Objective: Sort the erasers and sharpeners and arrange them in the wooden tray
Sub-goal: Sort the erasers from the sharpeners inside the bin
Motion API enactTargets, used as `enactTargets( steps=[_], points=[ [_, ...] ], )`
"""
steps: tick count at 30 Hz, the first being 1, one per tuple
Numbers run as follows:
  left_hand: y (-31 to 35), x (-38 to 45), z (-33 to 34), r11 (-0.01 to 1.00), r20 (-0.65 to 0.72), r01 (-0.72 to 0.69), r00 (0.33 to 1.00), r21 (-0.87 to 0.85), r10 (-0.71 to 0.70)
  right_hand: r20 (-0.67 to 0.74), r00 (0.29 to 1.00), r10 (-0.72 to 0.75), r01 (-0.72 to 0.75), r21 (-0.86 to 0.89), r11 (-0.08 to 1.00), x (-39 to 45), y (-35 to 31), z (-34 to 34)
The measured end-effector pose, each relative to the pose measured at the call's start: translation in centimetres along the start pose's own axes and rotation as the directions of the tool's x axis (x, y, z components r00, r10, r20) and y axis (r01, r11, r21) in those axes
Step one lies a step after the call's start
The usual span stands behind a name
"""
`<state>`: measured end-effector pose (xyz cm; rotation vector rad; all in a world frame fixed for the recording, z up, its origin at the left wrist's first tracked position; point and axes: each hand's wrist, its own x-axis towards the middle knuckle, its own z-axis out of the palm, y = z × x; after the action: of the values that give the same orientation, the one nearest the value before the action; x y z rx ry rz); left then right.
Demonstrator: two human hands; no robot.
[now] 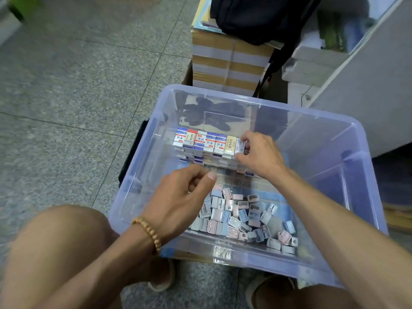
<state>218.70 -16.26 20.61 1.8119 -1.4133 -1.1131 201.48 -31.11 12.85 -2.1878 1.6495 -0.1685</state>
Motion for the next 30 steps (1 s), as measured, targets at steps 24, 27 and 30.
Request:
enactTargets(
  steps=[24, 27, 30],
  points=[
    [2.6, -6.7, 1.1, 0.961, -0.199, -0.063, 0.980, -0.268, 0.009, -0.140, 0.988, -0.069, 0.137, 0.563, 0.815, -9.6, -3.5, -9.7],
    [3.2, -4.9, 2.5, 0.962, -0.199, -0.054, 0.980, -0.266, 0.000, -0.181, 0.979, -0.098, 0.194, 0.649, 0.736, -9.1, -2.9, -10.3],
    [4.8, -3.5, 3.5, 0.970, -0.211, -0.006, 0.976, -0.244, -0.047, -0.180, 0.978, -0.102, 0.202, 0.721, 0.663, -8.3, -2.2, -11.7]
  ],
)
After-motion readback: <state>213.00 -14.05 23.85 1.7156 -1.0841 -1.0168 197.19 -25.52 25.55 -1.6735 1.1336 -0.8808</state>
